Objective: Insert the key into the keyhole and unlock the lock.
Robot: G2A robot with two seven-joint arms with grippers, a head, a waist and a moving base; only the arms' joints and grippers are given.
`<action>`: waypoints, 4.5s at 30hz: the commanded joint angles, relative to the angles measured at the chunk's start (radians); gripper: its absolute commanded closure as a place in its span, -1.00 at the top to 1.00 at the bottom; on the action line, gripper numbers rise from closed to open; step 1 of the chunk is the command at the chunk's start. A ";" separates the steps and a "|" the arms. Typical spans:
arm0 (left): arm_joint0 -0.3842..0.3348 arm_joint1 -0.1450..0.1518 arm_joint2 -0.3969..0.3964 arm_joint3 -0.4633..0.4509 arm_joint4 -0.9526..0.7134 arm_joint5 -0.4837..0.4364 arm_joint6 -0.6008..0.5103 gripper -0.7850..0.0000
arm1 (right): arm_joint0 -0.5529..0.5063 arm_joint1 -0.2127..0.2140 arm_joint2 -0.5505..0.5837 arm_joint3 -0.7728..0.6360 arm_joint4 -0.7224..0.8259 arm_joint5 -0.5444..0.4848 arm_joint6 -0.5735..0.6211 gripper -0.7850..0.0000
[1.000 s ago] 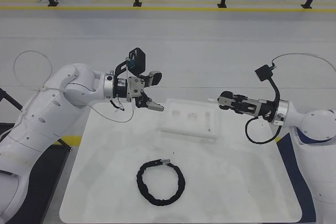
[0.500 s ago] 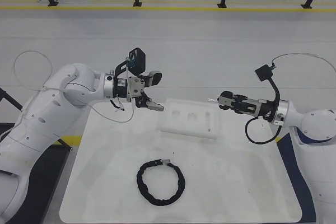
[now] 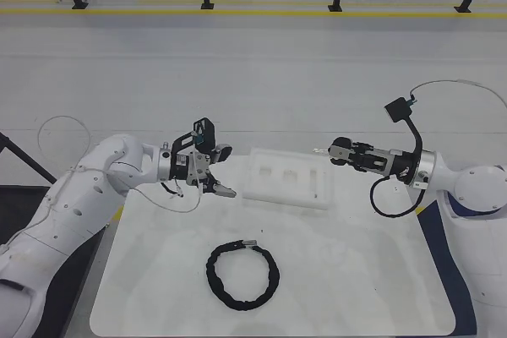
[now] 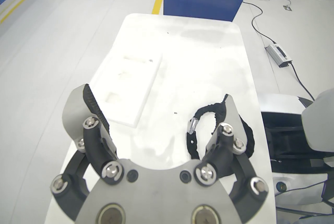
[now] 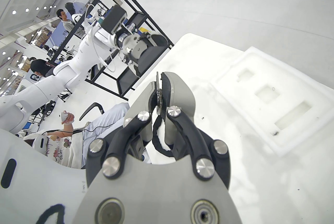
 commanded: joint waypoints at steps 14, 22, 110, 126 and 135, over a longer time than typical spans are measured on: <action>0.187 -0.024 0.055 -0.002 0.385 0.001 0.193 1.00 | 0.000 0.000 0.000 0.000 0.000 0.000 0.000 -1.00; 0.155 -0.080 0.129 0.043 0.598 0.001 0.310 1.00 | 0.000 0.000 0.000 0.000 0.000 0.000 0.000 -1.00; 0.195 -0.185 0.121 0.267 1.044 0.082 0.976 -1.00 | -0.004 0.000 -0.002 0.000 0.005 0.002 -0.004 -1.00; 0.280 -0.123 -0.049 -0.063 1.077 0.267 0.889 -1.00 | -0.089 0.020 -0.060 -0.120 -0.092 0.232 0.102 -1.00; 0.387 -0.104 -0.138 -0.202 1.113 0.497 0.865 -1.00 | -0.148 0.034 -0.027 -0.201 0.001 0.340 0.167 -1.00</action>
